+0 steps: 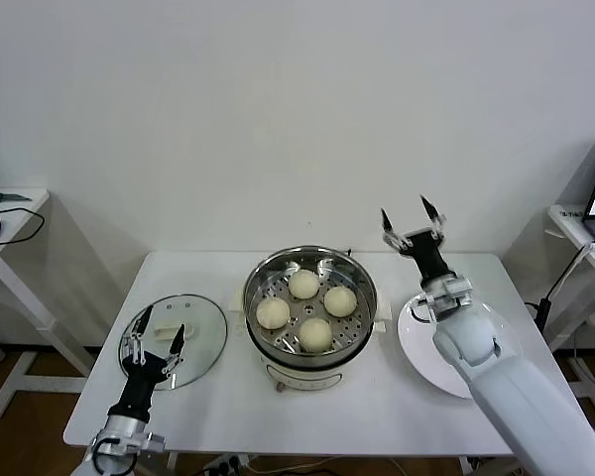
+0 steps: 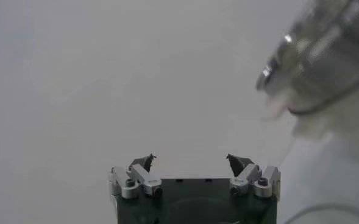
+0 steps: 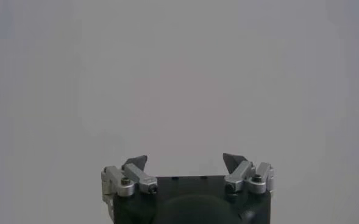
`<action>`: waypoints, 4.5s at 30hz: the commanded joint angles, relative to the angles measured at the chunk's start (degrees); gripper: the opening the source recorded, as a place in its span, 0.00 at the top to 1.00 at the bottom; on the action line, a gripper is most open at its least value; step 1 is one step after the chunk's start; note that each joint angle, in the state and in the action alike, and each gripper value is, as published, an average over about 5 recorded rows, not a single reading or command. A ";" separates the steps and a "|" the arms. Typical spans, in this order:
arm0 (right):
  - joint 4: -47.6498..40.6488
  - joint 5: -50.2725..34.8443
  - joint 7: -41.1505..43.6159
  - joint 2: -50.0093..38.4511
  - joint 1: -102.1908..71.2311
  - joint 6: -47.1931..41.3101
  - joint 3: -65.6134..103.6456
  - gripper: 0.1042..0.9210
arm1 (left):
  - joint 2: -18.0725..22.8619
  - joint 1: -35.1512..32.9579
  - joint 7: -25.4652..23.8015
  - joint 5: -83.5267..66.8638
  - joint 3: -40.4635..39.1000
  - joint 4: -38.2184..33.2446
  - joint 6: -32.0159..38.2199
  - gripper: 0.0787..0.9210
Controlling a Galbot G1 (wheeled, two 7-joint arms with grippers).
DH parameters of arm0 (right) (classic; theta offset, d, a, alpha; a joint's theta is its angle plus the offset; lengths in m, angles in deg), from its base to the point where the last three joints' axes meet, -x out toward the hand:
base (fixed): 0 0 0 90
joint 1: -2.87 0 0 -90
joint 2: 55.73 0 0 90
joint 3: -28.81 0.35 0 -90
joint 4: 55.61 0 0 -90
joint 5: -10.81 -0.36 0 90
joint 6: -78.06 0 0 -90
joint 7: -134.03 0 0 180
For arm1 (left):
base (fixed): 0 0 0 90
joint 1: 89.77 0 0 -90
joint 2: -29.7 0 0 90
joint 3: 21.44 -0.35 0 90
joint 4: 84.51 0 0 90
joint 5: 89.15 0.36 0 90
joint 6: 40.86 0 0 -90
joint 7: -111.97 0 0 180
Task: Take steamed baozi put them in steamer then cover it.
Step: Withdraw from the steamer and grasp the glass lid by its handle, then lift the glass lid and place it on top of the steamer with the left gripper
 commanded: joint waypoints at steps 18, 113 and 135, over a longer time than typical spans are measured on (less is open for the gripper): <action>0.22 5.67 0.03 15.32 -25.17 5.44 21.34 0.12 | -0.16 13.05 3.59 24.10 -1.62 22.94 -6.06 0.12; 2.84 7.64 -0.48 16.42 -25.05 5.11 22.65 0.12 | -5.23 12.84 -4.95 13.66 -2.71 -22.05 -20.88 0.87; 0.60 7.72 -0.20 17.39 -24.88 5.39 24.77 0.12 | 6.73 26.24 -21.69 26.92 -42.41 -11.60 -41.62 0.87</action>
